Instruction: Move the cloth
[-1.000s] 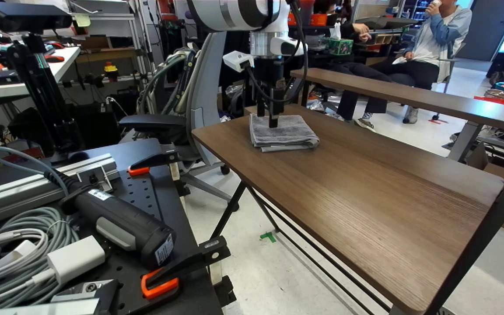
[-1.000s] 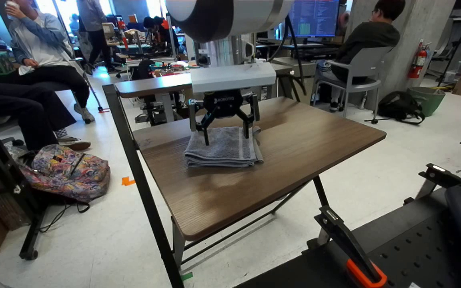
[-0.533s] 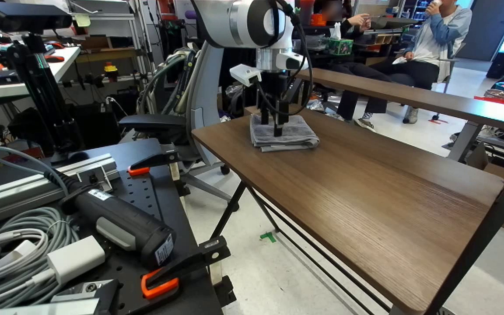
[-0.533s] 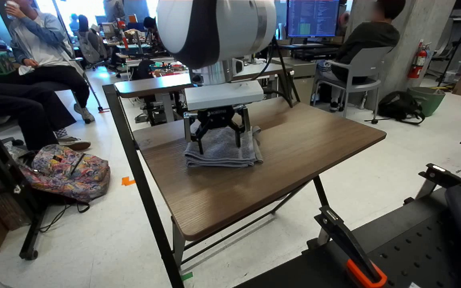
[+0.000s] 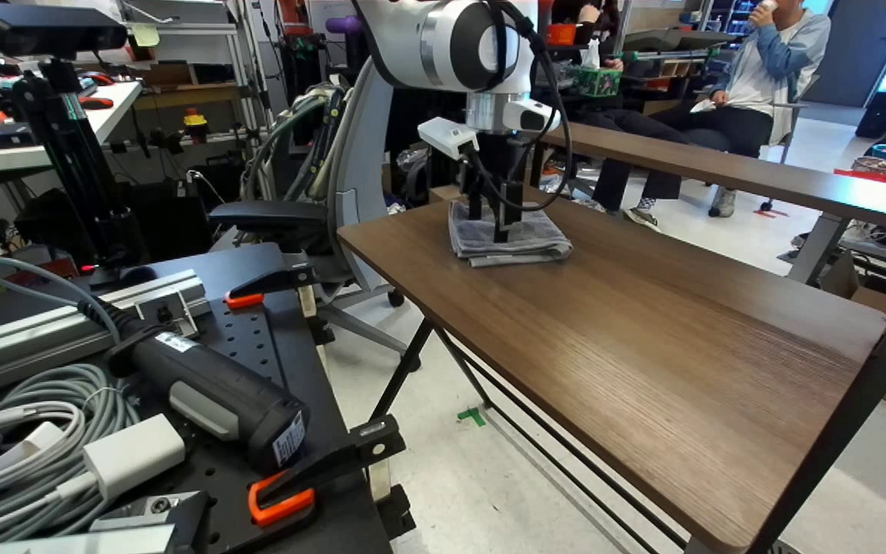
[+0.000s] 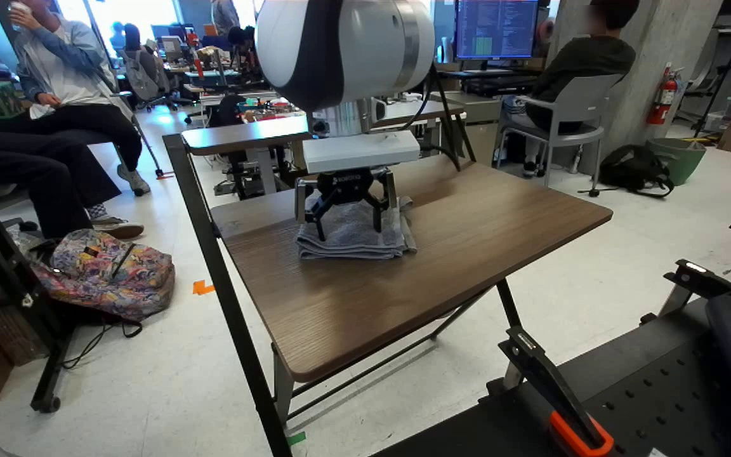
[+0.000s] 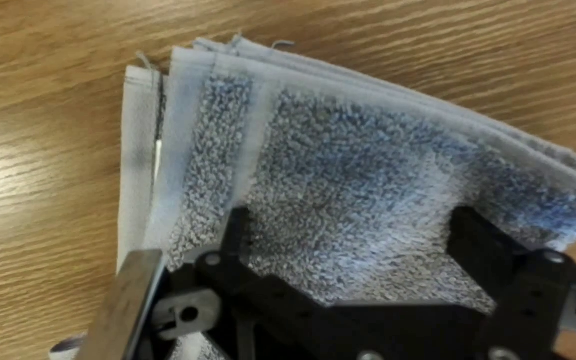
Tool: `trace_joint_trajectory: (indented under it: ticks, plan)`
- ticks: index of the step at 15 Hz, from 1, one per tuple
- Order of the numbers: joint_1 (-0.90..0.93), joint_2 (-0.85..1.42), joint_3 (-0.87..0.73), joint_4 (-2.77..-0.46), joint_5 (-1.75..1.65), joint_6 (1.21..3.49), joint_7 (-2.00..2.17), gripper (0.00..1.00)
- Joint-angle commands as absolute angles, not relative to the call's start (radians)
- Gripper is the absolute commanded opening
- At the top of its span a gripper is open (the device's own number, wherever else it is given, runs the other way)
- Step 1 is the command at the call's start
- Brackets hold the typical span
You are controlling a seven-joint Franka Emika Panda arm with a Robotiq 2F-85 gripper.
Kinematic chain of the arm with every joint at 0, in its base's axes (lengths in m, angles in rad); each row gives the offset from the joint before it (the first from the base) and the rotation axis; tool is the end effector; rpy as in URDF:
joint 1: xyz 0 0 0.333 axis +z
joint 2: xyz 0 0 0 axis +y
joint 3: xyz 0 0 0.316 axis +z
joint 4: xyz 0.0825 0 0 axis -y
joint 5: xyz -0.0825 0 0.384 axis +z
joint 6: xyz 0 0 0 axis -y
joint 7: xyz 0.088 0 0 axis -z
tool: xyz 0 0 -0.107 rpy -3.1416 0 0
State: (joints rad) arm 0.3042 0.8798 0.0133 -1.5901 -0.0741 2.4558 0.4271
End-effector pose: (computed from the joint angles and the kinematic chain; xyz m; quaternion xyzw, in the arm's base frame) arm 0.6522 0.2132 0.1134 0.9994 -0.0283 0.0001 0.0194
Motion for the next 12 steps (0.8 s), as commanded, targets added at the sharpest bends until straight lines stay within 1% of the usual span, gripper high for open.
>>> trace_joint_trajectory:
  ticks: [1, 12]
  plan:
    - [0.240, 0.939, 0.025, -1.516, -0.018, 2.400, 0.352, 1.00]
    - [-0.004, 1.007, -0.016, -1.402, 0.119, 2.275, 0.318, 1.00]
